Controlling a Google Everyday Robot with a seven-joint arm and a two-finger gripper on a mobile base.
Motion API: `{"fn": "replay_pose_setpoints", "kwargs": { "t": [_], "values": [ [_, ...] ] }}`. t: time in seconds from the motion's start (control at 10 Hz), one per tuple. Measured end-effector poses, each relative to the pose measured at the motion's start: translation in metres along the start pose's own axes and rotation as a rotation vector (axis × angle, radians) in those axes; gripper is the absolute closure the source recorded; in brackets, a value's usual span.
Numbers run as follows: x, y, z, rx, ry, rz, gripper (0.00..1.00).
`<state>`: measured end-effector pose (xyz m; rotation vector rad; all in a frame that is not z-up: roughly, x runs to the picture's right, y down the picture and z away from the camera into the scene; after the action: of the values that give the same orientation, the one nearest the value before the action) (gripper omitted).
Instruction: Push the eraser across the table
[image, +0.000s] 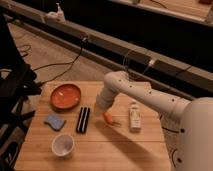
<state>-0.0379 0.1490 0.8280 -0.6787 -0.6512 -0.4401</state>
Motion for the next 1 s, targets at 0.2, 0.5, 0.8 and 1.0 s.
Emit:
{"fn": "replay_pose_setpoints", "kwargs": {
  "t": [0.2, 0.5, 0.8, 1.0],
  "values": [
    [0.0, 0.004, 0.022, -0.043, -0.026, 0.003, 1.0],
    [0.001, 0.001, 0.045, -0.079, -0.048, 0.01, 1.0],
    [-0.004, -0.017, 0.058, -0.076, -0.064, -0.004, 1.0],
    [-0.016, -0.033, 0.066, -0.058, -0.088, -0.024, 1.0]
  ]
}}
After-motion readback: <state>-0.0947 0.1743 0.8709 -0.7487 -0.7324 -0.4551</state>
